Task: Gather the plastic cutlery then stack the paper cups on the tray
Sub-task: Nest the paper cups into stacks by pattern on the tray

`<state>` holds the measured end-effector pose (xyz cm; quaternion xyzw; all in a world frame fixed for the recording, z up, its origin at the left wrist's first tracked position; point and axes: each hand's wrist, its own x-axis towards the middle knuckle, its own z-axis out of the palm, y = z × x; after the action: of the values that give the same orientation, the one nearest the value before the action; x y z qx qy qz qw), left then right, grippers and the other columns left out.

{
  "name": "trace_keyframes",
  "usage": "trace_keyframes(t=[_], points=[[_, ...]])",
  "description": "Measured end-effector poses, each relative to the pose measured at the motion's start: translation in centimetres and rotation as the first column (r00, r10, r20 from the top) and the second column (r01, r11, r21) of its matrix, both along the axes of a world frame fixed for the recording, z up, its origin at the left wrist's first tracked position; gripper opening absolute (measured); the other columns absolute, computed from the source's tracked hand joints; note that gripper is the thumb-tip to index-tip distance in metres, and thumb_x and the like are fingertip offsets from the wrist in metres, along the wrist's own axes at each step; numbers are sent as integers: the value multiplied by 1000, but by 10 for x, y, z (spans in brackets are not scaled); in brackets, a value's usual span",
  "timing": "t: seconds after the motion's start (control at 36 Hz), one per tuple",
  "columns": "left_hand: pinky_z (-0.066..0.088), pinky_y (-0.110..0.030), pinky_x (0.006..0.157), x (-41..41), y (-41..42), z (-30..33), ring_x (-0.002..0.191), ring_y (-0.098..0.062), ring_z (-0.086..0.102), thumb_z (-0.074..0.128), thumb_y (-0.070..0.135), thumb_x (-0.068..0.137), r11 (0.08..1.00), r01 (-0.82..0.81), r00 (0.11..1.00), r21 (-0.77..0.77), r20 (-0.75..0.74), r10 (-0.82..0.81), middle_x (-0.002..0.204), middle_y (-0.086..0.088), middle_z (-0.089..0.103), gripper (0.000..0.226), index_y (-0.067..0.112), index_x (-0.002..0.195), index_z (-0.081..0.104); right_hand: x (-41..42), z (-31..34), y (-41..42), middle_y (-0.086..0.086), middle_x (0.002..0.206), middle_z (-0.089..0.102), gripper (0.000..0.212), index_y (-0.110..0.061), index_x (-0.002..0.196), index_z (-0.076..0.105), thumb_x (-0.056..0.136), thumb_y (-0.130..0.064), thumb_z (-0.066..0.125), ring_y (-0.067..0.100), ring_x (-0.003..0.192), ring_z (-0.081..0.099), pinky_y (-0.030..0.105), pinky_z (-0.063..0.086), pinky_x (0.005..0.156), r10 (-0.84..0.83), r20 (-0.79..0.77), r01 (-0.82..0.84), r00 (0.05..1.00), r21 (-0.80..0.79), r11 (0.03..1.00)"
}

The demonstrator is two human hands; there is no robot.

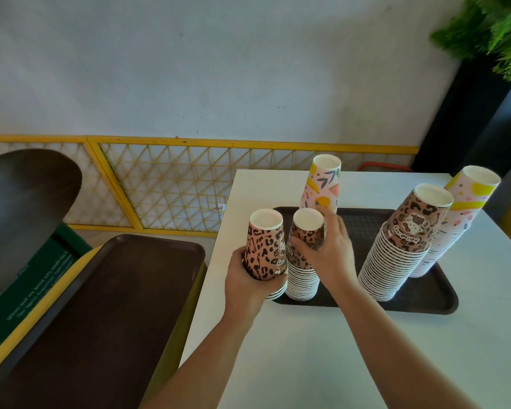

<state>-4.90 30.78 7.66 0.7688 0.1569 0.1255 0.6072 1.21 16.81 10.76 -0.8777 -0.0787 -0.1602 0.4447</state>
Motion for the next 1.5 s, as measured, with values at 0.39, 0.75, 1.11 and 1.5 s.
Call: trace_keyframes(t=[0.39,0.75,1.11,1.5], points=[[50,-9,69,1,-7,12,90,1,60,86,9,57,999,37,998,-2,47,-37,97,14,62,65,32,105,49,-30,38,29,-12,114,54,68,-22,128,46,69,-42,75,5,109,50,27,47,91,213,3,-213,977,54,976],[48,-4,70,-3,-5,10,94,4,59,90,15,54,990,119,992,77,43,-122,100,17,62,78,30,117,47,-24,41,23,-6,109,60,56,-18,124,50,75,-36,70,9,102,56,21,49,80,175,8,-175,984,120,977],[42,1,66,-2,0,6,83,18,56,91,14,52,989,62,996,131,62,-70,93,22,59,69,21,108,50,-3,90,-4,-7,107,62,53,-22,118,49,73,-44,66,1,98,61,15,51,79,-8,238,-93,971,410,908],[43,2,67,-1,-1,12,87,8,55,89,15,56,997,16,998,71,63,-20,96,22,56,69,23,110,47,6,30,-8,6,126,57,69,-10,134,44,76,-33,73,20,115,55,34,47,93,-86,111,73,990,116,991]])
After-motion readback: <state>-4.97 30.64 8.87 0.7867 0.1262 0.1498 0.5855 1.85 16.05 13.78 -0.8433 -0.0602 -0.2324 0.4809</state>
